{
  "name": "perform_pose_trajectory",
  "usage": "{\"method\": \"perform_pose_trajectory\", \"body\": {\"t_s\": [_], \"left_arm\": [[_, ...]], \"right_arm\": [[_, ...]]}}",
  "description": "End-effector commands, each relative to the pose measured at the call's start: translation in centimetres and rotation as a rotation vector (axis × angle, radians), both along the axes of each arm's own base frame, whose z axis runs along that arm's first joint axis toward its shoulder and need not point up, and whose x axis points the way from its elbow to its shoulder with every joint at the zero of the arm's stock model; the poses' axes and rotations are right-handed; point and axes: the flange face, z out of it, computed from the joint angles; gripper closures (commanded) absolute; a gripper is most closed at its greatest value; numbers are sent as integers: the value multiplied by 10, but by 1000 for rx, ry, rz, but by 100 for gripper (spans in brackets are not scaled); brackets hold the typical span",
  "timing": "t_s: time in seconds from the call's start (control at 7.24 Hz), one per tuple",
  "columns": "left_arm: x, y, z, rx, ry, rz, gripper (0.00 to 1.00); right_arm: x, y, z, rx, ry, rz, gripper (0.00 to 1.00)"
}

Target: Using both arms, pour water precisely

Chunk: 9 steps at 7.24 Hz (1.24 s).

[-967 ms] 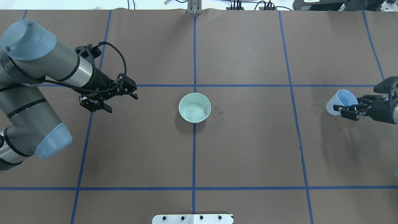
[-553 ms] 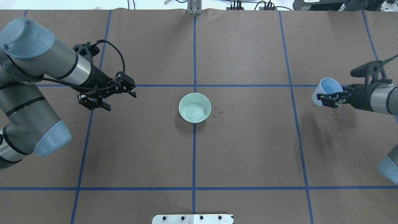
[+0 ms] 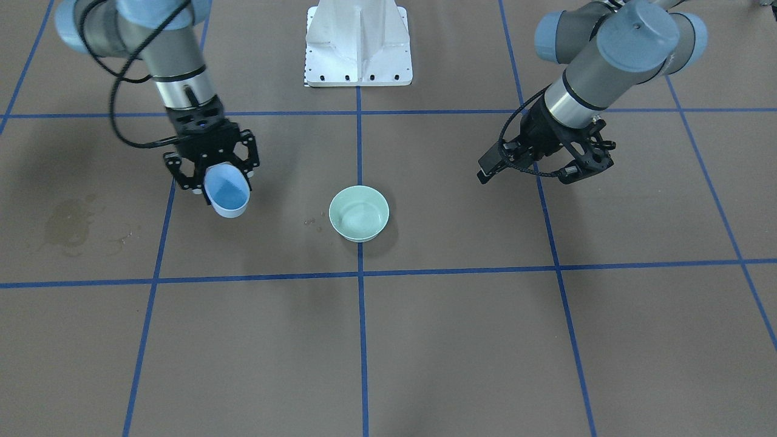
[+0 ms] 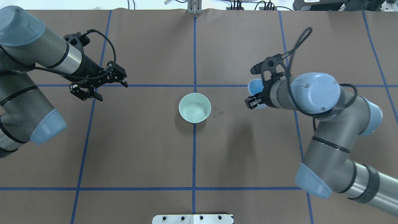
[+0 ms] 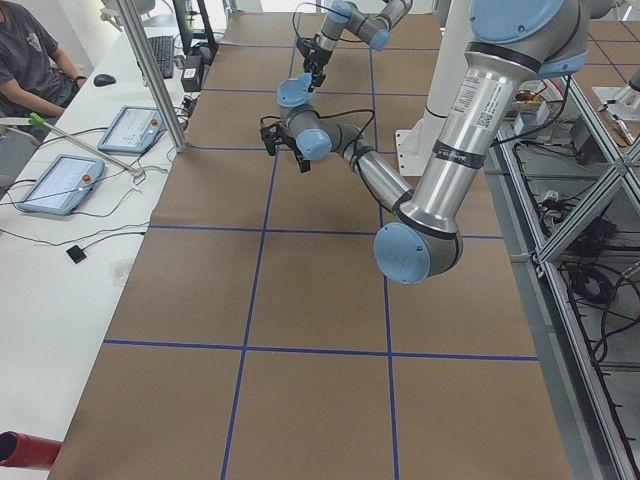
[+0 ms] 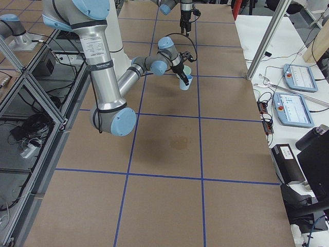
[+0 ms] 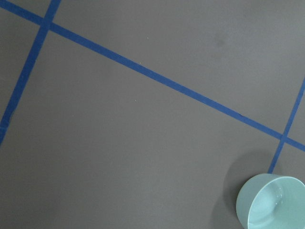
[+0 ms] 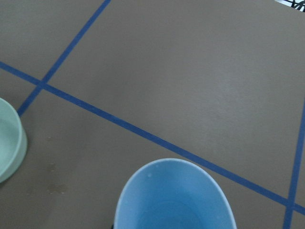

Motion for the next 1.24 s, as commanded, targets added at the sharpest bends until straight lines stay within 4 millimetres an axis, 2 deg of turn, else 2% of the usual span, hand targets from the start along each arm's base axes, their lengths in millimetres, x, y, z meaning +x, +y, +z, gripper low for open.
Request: {"method": "perform_pose_trajectory", "body": {"t_s": [0.0,0.14,0.41,0.83,1.11], "left_arm": [[-9,-15,13,16,-22,-3,0],[-9,-18,17,11,-26,-6,0],[-9,-18,19,13,-26,-5,0],[-9,-18,21,9,-28,-4,0],[-10,-18,23,7,-31,-7,0]], "right_arm": [[-62,13,-50,-14,105,-67,100],[-83,6,-51,30,165,-136,100],[-114,-8,-74,22,275,-201,100],[-139,-19,-87,42,414,-348,100],[-141,-21,-83,91,495,-476,100]]}}
